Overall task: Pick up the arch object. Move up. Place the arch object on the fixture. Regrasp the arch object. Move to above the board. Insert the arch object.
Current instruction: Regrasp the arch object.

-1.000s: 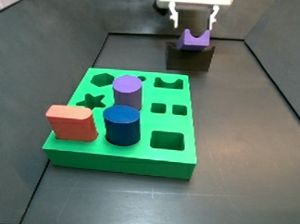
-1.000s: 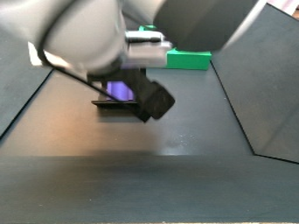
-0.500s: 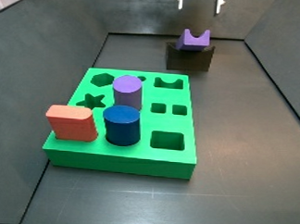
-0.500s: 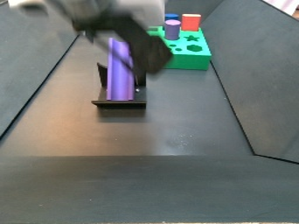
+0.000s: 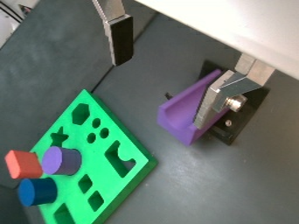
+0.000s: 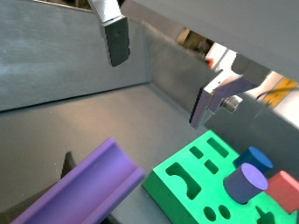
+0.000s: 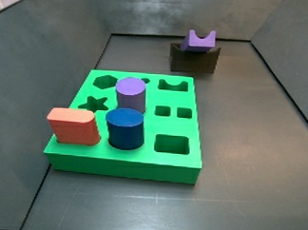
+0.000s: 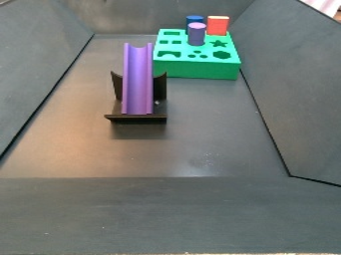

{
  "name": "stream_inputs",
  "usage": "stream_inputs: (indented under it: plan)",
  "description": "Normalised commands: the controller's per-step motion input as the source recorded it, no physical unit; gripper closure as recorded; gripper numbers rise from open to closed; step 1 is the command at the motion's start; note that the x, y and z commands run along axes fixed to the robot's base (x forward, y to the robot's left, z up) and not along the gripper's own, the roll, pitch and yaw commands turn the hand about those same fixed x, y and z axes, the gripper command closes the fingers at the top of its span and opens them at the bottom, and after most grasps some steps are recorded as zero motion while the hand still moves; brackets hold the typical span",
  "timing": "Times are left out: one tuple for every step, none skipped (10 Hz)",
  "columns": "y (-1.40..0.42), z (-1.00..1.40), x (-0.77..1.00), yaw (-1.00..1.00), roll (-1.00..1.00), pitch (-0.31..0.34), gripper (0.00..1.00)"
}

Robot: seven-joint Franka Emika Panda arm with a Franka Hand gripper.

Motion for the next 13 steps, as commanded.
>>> stream_inputs:
  plan:
    - [-0.61,0.20,-0.03,0.02,1.00,0.021,0.00]
    - [-0.32,0.10,-0.02,0.02,1.00,0.018,0.00]
    - [-0.11,0.07,-0.02,0.03,1.00,0.015,0.00]
    - [-0.04,0.04,-0.03,0.03,1.00,0.012,0.00]
    - [-0.04,0.02,-0.02,0.03,1.00,0.009,0.00]
    - [-0.04,0.01,0.00,0.03,1.00,0.005,0.00]
    - [-0.03,0.01,0.00,0.03,1.00,0.004,0.00]
    - [-0.02,0.01,0.00,0.03,1.00,0.006,0.00]
    - [-0.02,0.01,0.00,0.03,1.00,0.011,0.00]
    - [-0.02,0.01,0.01,0.03,1.00,0.020,0.00]
    - [-0.02,0.00,0.02,0.03,1.00,0.026,0.00]
    - [-0.02,0.00,0.04,0.04,1.00,0.039,0.00]
    - [-0.03,0.00,0.05,0.04,1.00,0.046,0.00]
